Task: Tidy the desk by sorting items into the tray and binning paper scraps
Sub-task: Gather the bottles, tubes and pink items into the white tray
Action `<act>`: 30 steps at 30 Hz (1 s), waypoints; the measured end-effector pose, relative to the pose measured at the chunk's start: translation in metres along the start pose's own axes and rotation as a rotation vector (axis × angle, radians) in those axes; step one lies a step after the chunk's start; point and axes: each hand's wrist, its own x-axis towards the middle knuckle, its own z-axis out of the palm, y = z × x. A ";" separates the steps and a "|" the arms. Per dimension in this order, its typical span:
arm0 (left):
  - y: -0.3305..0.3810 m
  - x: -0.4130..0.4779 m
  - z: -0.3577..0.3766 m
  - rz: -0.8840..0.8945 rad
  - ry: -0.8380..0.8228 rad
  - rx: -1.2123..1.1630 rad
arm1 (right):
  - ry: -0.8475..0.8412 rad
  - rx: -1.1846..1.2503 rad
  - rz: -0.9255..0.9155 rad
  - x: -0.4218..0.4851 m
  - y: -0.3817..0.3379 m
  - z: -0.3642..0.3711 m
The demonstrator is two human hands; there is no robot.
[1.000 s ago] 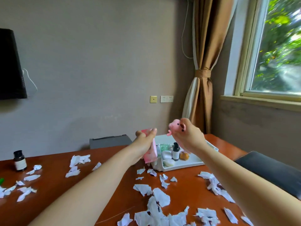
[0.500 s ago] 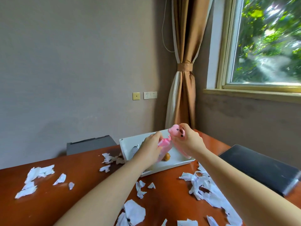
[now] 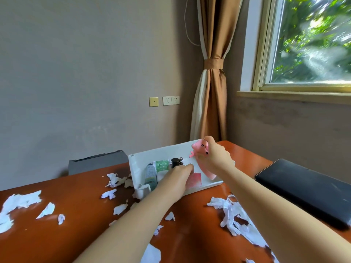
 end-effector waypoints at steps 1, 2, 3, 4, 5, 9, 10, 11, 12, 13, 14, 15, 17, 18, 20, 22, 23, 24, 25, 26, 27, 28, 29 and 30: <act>-0.003 0.001 0.002 -0.011 0.002 -0.027 | -0.015 -0.009 -0.002 0.001 0.002 0.002; -0.005 0.001 0.004 -0.008 0.003 -0.043 | -0.040 -0.040 -0.008 0.000 0.003 0.003; -0.007 0.001 0.005 0.015 -0.001 -0.038 | -0.059 -0.067 -0.021 0.000 0.004 0.005; -0.008 0.000 0.005 0.045 -0.011 -0.008 | -0.067 -0.077 -0.029 0.000 0.006 0.009; -0.009 -0.002 0.006 0.071 -0.009 0.018 | -0.052 -0.051 -0.032 0.001 0.008 0.013; -0.015 -0.013 0.009 0.096 0.016 0.059 | -0.054 -0.059 0.030 -0.001 0.009 0.023; -0.015 -0.015 0.009 0.097 0.005 0.076 | -0.061 -0.075 0.054 -0.002 0.010 0.025; -0.016 -0.017 0.009 0.098 -0.013 0.092 | -0.072 -0.090 0.086 0.000 0.011 0.029; -0.017 -0.017 0.009 0.092 -0.023 0.097 | -0.086 -0.103 0.113 0.000 0.011 0.031; -0.017 -0.017 0.009 0.086 -0.021 0.094 | -0.100 -0.108 0.126 0.001 0.011 0.034; -0.018 -0.017 0.009 0.082 -0.023 0.094 | -0.118 -0.102 0.137 0.002 0.011 0.036; -0.017 -0.017 0.008 0.080 -0.022 0.093 | -0.134 -0.091 0.148 0.002 0.010 0.037; -0.015 -0.020 0.006 0.064 -0.033 0.094 | -0.158 -0.082 0.159 -0.001 0.008 0.038; -0.012 -0.023 0.004 0.059 -0.037 0.091 | -0.153 -0.081 0.155 -0.003 0.008 0.037; -0.006 -0.027 -0.003 0.056 -0.029 0.104 | -0.129 -0.099 0.144 -0.007 0.008 0.033; -0.001 -0.031 -0.010 0.063 -0.006 0.110 | -0.115 -0.131 0.077 -0.014 0.007 0.026; 0.002 -0.033 -0.015 0.068 0.000 0.110 | -0.122 -0.165 0.043 -0.018 0.005 0.021; 0.004 -0.036 -0.021 0.068 -0.008 0.115 | -0.127 -0.220 0.016 -0.022 0.001 0.016; 0.005 -0.040 -0.027 0.063 -0.022 0.118 | -0.108 -0.244 0.010 -0.026 -0.003 0.011; 0.007 -0.044 -0.034 0.053 -0.038 0.114 | -0.092 -0.245 0.009 -0.030 -0.007 0.007; 0.008 -0.049 -0.041 0.042 -0.047 0.107 | -0.072 -0.234 0.001 -0.033 -0.010 0.003; 0.010 -0.054 -0.048 0.031 -0.048 0.107 | -0.066 -0.239 -0.012 -0.037 -0.015 -0.001; 0.010 -0.060 -0.056 0.020 -0.041 0.111 | -0.072 -0.247 -0.030 -0.041 -0.020 -0.004; 0.011 -0.066 -0.063 0.006 -0.036 0.115 | -0.090 -0.263 -0.052 -0.046 -0.027 -0.009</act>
